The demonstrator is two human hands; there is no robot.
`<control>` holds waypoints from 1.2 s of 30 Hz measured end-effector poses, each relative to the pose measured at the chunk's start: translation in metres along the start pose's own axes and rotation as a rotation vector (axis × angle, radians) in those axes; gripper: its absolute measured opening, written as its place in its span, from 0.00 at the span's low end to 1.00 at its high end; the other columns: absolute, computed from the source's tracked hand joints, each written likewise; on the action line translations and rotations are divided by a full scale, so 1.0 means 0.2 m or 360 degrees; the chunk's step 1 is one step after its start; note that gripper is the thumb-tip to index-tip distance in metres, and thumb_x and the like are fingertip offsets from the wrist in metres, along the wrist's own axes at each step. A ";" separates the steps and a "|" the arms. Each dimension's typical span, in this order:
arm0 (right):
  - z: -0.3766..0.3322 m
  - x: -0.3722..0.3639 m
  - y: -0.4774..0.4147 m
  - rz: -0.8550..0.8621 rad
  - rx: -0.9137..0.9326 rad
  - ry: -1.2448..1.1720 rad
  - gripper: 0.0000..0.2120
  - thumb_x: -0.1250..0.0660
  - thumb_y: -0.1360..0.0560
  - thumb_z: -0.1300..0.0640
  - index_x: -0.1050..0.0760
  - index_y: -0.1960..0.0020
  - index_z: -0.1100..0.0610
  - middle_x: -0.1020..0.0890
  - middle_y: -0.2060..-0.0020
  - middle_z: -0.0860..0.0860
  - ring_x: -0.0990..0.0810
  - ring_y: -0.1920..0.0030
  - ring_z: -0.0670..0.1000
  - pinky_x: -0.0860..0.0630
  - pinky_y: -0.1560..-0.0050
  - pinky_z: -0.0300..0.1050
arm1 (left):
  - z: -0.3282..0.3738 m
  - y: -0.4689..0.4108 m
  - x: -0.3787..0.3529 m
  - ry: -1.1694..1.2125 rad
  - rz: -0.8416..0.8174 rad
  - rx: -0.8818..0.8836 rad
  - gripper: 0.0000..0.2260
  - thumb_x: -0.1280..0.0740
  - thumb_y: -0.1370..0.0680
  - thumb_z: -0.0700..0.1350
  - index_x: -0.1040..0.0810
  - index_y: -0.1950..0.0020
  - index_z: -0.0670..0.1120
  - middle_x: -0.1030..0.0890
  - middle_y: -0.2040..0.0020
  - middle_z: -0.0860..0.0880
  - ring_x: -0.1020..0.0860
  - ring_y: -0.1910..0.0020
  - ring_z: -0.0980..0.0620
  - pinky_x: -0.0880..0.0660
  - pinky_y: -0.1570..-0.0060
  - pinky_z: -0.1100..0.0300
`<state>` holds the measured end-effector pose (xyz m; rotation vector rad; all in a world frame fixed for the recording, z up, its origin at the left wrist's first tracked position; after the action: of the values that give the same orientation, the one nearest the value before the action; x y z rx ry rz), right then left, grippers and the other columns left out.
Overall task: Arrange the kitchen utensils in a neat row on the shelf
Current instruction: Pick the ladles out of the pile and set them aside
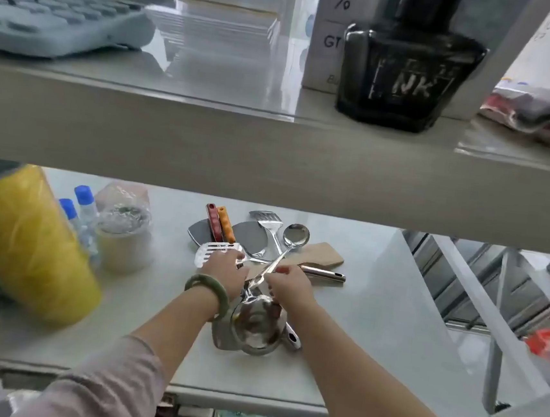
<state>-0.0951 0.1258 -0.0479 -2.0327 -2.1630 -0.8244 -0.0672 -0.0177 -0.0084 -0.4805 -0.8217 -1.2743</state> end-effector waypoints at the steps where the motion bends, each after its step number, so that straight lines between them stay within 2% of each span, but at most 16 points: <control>1: 0.00 0.00 0.00 -0.0006 0.0007 0.0025 0.16 0.32 0.36 0.53 0.24 0.49 0.57 0.18 0.58 0.54 0.20 0.54 0.56 0.23 0.46 0.53 | -0.01 -0.01 -0.01 -0.0019 -0.0011 0.0060 0.16 0.40 0.23 0.47 0.27 0.36 0.48 0.26 0.35 0.44 0.26 0.40 0.45 0.28 0.38 0.50; 3: -0.02 0.00 0.00 0.0001 0.0000 0.0062 0.18 0.29 0.34 0.51 0.25 0.47 0.57 0.17 0.53 0.54 0.19 0.49 0.55 0.24 0.47 0.48 | -0.03 -0.02 -0.03 0.0015 -0.0015 0.0123 0.15 0.41 0.23 0.45 0.25 0.38 0.47 0.25 0.36 0.44 0.25 0.40 0.45 0.29 0.38 0.51; 5: -0.01 -0.01 -0.01 -0.0027 -0.0015 0.0025 0.21 0.27 0.35 0.52 0.26 0.45 0.57 0.18 0.50 0.53 0.18 0.49 0.55 0.23 0.43 0.49 | -0.04 -0.01 -0.04 0.0065 -0.0008 0.0152 0.13 0.41 0.23 0.44 0.22 0.41 0.46 0.23 0.38 0.44 0.24 0.42 0.45 0.28 0.39 0.53; 9: 0.00 -0.01 -0.01 -0.0029 -0.0042 -0.0161 0.13 0.28 0.37 0.62 0.27 0.56 0.51 0.17 0.55 0.56 0.16 0.54 0.57 0.20 0.47 0.55 | -0.03 0.02 -0.02 0.0051 0.0055 0.0146 0.11 0.39 0.25 0.44 0.20 0.46 0.48 0.21 0.41 0.45 0.23 0.45 0.45 0.26 0.41 0.53; 11: -0.01 0.03 0.00 -0.0013 -0.0040 -0.0312 0.14 0.30 0.36 0.67 0.29 0.61 0.50 0.20 0.61 0.54 0.17 0.57 0.57 0.20 0.53 0.52 | -0.02 0.03 0.00 0.0076 0.0117 0.0121 0.11 0.38 0.24 0.45 0.20 0.46 0.48 0.21 0.42 0.44 0.23 0.46 0.45 0.25 0.41 0.51; 13: -0.02 0.06 0.02 -0.0035 -0.0019 -0.0440 0.15 0.31 0.33 0.70 0.30 0.62 0.52 0.23 0.64 0.54 0.20 0.65 0.53 0.25 0.64 0.43 | 0.02 0.04 0.01 0.0201 0.0151 0.0071 0.11 0.39 0.23 0.45 0.21 0.45 0.48 0.20 0.43 0.45 0.22 0.47 0.47 0.24 0.43 0.52; 15: -0.02 0.08 0.04 -0.0084 -0.0014 -0.0534 0.14 0.32 0.31 0.72 0.31 0.61 0.55 0.25 0.65 0.55 0.24 0.69 0.50 0.31 0.71 0.38 | 0.06 0.04 0.00 0.0295 0.0117 0.0044 0.12 0.39 0.22 0.46 0.23 0.42 0.47 0.20 0.44 0.46 0.21 0.48 0.48 0.25 0.44 0.54; 17: -0.02 0.09 0.07 -0.0117 -0.0047 -0.0665 0.14 0.34 0.29 0.73 0.32 0.61 0.56 0.26 0.66 0.55 0.26 0.70 0.49 0.31 0.76 0.35 | 0.09 0.04 -0.04 0.0411 -0.0004 0.0068 0.14 0.40 0.21 0.47 0.24 0.39 0.45 0.19 0.46 0.46 0.21 0.48 0.47 0.24 0.43 0.52; 20: -0.01 0.11 0.10 -0.0107 -0.0076 -0.0730 0.14 0.34 0.30 0.73 0.33 0.62 0.56 0.28 0.67 0.55 0.29 0.73 0.49 0.31 0.73 0.38 | 0.13 0.05 -0.13 0.0740 -0.0277 0.0171 0.14 0.40 0.21 0.47 0.23 0.44 0.39 0.19 0.53 0.42 0.22 0.55 0.47 0.23 0.44 0.47; 23: 0.00 0.10 0.14 -0.0123 -0.0018 -0.0691 0.14 0.32 0.31 0.72 0.33 0.64 0.56 0.28 0.70 0.54 0.29 0.70 0.50 0.29 0.68 0.41 | 0.16 0.05 -0.18 0.0790 -0.0430 0.0158 0.16 0.38 0.22 0.50 0.20 0.52 0.38 0.20 0.61 0.41 0.25 0.64 0.47 0.24 0.54 0.49; 26: 0.02 0.09 0.18 -0.0216 0.0046 -0.0677 0.15 0.32 0.31 0.71 0.33 0.65 0.56 0.28 0.70 0.52 0.27 0.68 0.50 0.27 0.65 0.43 | 0.14 0.05 -0.22 0.0919 -0.0511 0.0226 0.10 0.34 0.24 0.46 0.18 0.53 0.40 0.18 0.59 0.39 0.23 0.62 0.46 0.25 0.57 0.52; 29: 0.04 0.11 0.21 -0.0279 0.0095 -0.0529 0.11 0.31 0.29 0.66 0.31 0.62 0.54 0.24 0.68 0.53 0.23 0.67 0.51 0.25 0.64 0.44 | 0.10 0.07 -0.26 0.1116 -0.0625 0.0380 0.06 0.34 0.24 0.39 0.18 0.59 0.41 0.19 0.62 0.41 0.21 0.62 0.45 0.22 0.59 0.56; 31: 0.06 0.16 0.21 -0.0125 0.0156 -0.0292 0.07 0.34 0.27 0.60 0.30 0.61 0.53 0.22 0.67 0.52 0.22 0.66 0.53 0.23 0.63 0.47 | 0.08 0.09 -0.25 0.1199 -0.0610 0.0464 0.07 0.36 0.23 0.37 0.22 0.59 0.38 0.22 0.64 0.42 0.23 0.67 0.49 0.22 0.68 0.60; 33: 0.05 0.21 0.21 0.0055 0.0328 0.0153 0.02 0.36 0.26 0.56 0.27 0.57 0.52 0.23 0.66 0.49 0.22 0.62 0.53 0.24 0.58 0.48 | 0.05 0.11 -0.22 0.1285 -0.0547 0.0536 0.05 0.39 0.22 0.36 0.25 0.54 0.36 0.23 0.63 0.41 0.23 0.67 0.50 0.22 0.72 0.63; 34: 0.04 0.20 0.22 0.0058 0.0412 0.0388 0.03 0.36 0.26 0.56 0.26 0.53 0.52 0.23 0.64 0.48 0.23 0.59 0.52 0.25 0.55 0.47 | 0.02 0.12 -0.20 0.1310 -0.0511 0.0560 0.05 0.40 0.21 0.36 0.26 0.51 0.36 0.22 0.62 0.42 0.23 0.65 0.50 0.21 0.69 0.62; 36: 0.05 0.15 0.24 -0.0029 0.0518 0.0714 0.12 0.34 0.28 0.53 0.24 0.45 0.53 0.20 0.57 0.48 0.22 0.51 0.52 0.25 0.48 0.45 | -0.05 0.13 -0.14 0.1298 -0.0438 0.0570 0.06 0.41 0.21 0.36 0.26 0.47 0.37 0.22 0.62 0.43 0.23 0.63 0.49 0.21 0.61 0.59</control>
<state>-0.0509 0.1568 -0.0295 -1.5058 -1.9146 -0.7767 -0.0425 -0.0006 -0.0332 0.4445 -0.3997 -1.3758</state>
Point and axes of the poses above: each hand's wrist, its own y-axis away from the middle knuckle, its own x-axis out of the back of the hand, z = x × y, the point moved 7 cm from there along -y, towards the middle knuckle
